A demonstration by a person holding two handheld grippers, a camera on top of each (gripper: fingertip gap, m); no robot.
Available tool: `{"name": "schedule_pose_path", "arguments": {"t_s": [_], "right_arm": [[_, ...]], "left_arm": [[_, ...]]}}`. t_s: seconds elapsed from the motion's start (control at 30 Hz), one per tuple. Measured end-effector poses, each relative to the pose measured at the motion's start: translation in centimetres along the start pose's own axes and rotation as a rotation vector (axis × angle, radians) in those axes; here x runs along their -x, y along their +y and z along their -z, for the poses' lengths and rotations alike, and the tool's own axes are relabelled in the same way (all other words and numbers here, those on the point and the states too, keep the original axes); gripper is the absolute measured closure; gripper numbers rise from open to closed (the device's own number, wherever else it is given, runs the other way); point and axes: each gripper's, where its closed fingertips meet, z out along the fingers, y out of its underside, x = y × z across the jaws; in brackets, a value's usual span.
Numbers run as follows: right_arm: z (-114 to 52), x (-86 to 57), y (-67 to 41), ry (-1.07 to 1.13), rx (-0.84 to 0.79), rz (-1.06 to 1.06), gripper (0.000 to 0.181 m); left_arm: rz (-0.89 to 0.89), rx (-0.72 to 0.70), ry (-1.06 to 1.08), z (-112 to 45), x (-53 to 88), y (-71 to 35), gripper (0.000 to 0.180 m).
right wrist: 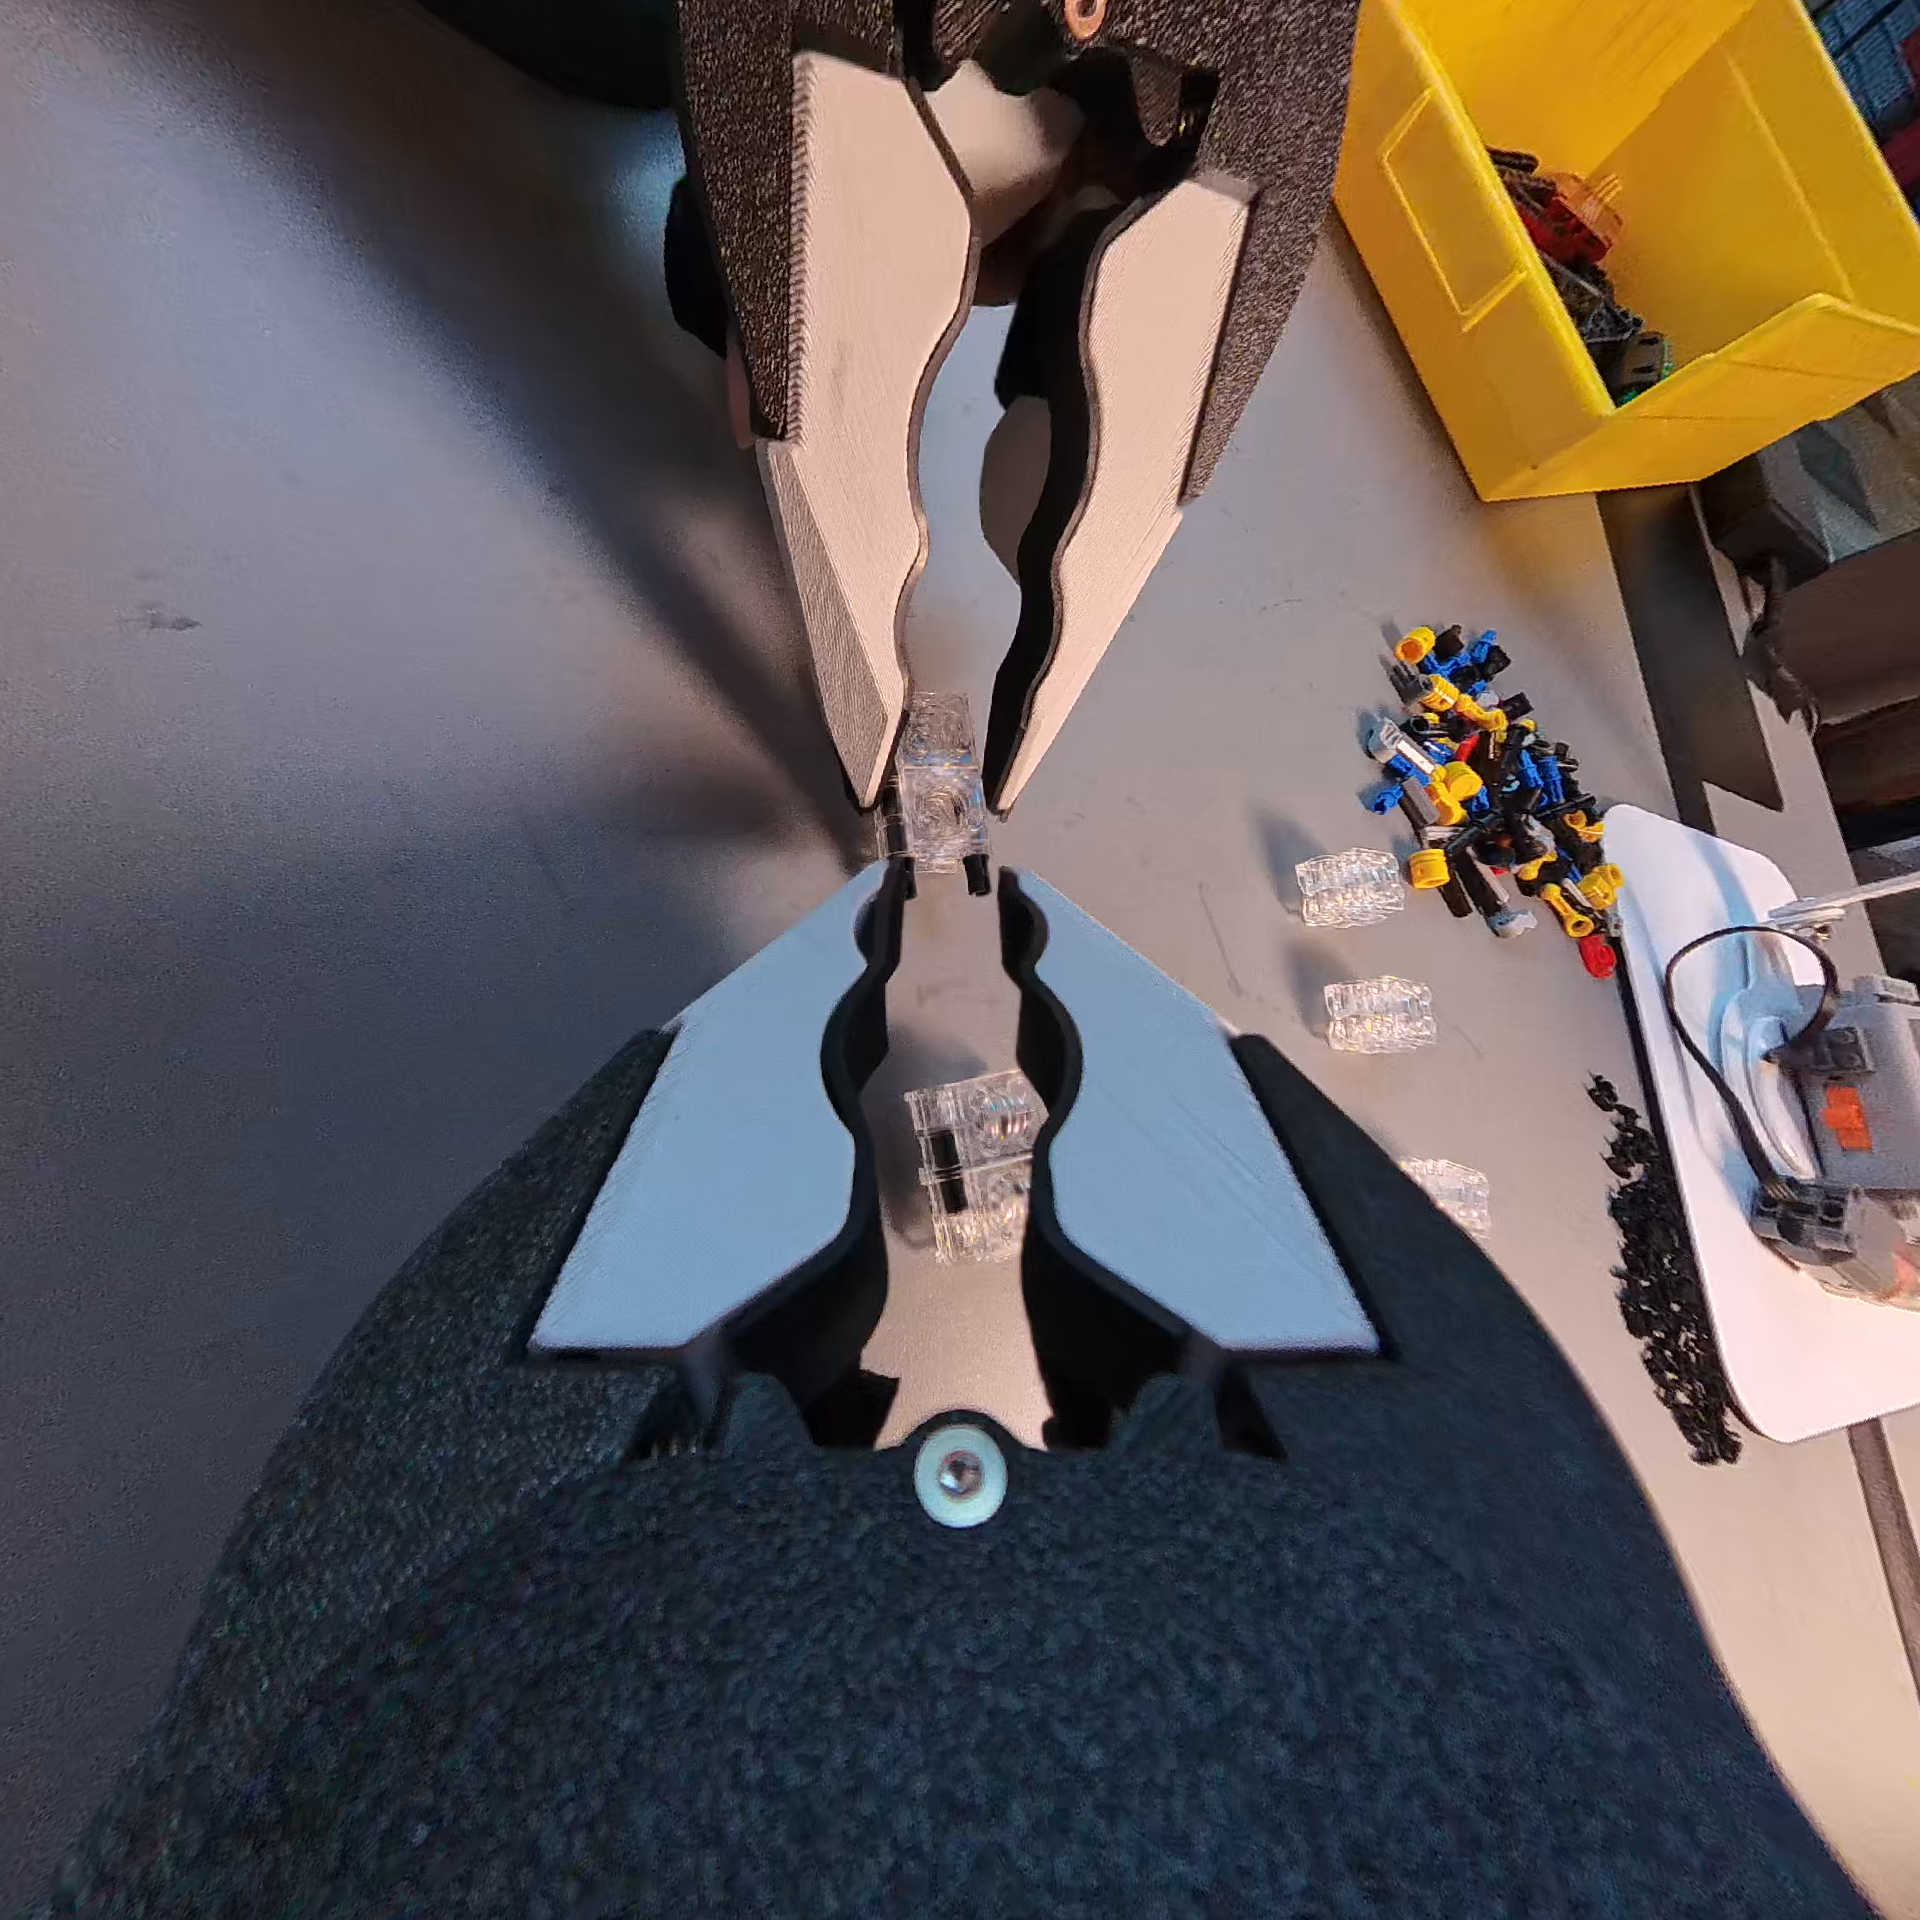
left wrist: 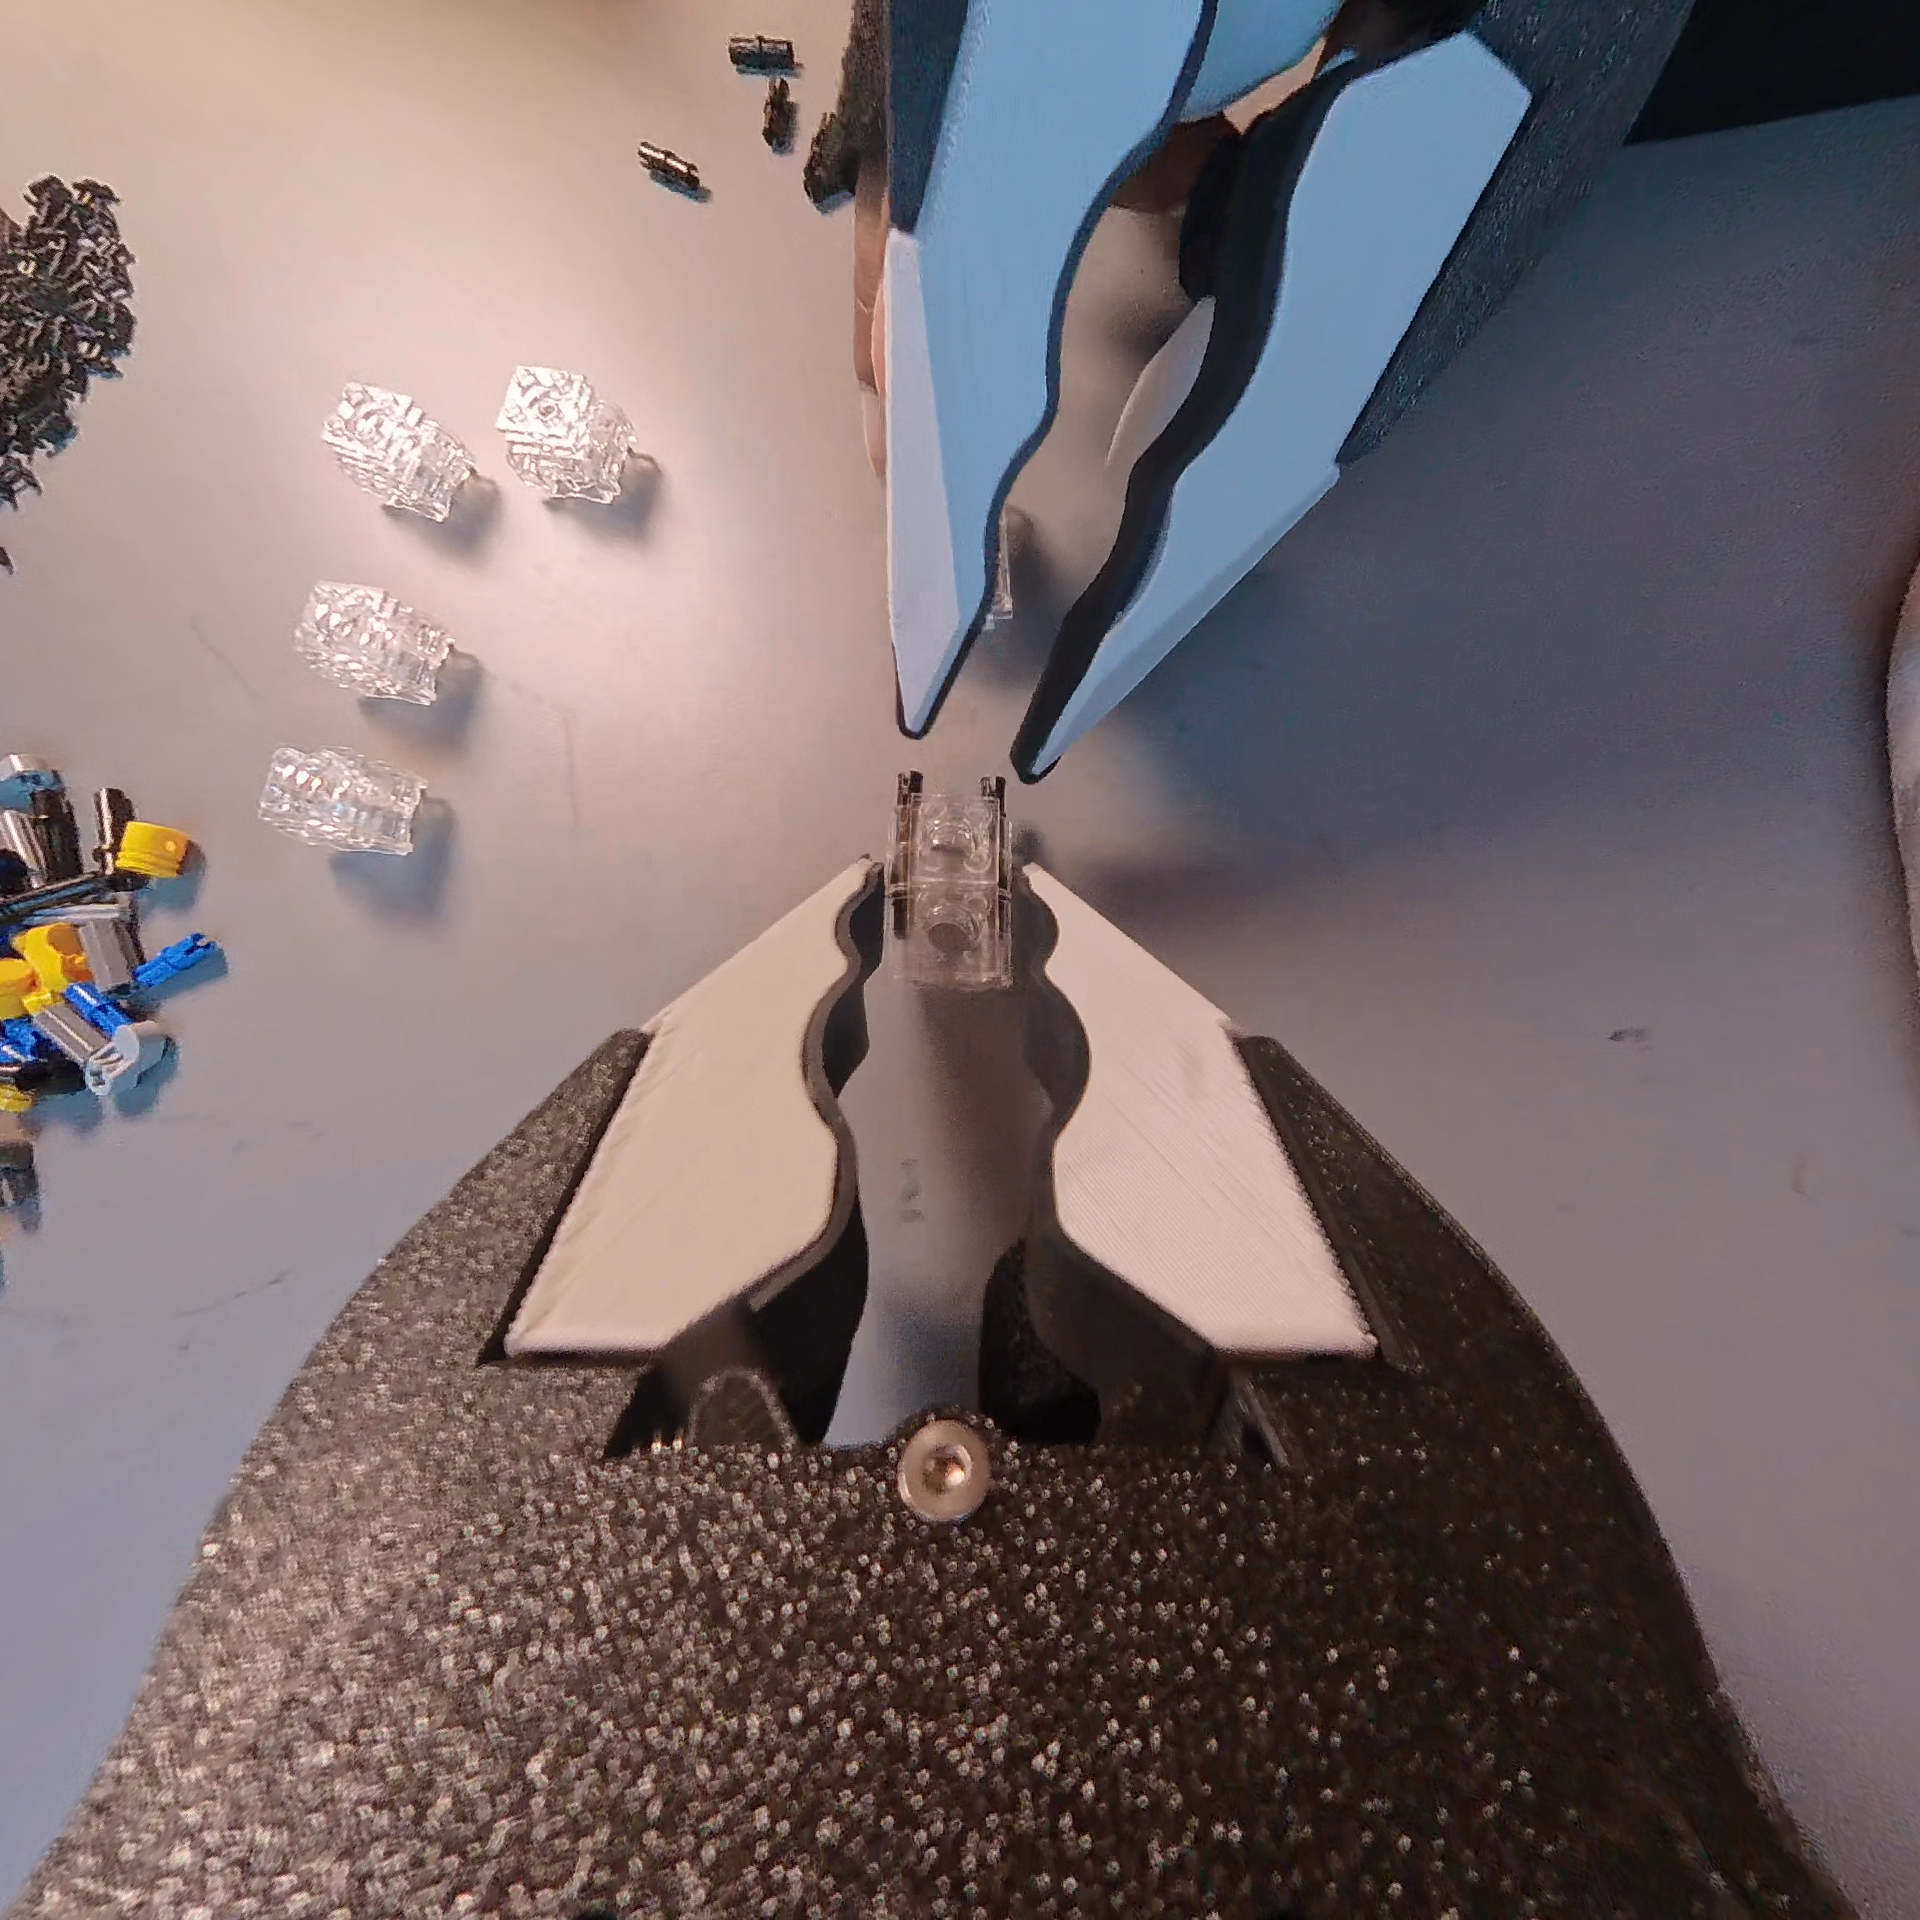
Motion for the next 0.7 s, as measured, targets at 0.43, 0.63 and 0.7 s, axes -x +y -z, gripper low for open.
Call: {"name": "schedule_pose_path", "arguments": {"t_s": [0.43, 0.63, 0.7], "right_arm": [[2.8, -1.9, 2.2, -0.049, -0.022, -0.202, 0.138], [2.9, -1.4, 3.6, -0.094, 0.034, -0.224, 0.138], [2.8, -1.0, 4.3, -0.114, 0.064, -0.229, 0.138]], "left_arm": [[0.038, -0.022, 0.039, 0.8, 0.4, 0.3, 0.154], [0.045, 0.02, 0.07, 0.5, 0.1, 1.1, 0.157], [0.016, 0.027, 0.051, 0.4, 0.2, 1.2, 0.157]]}}
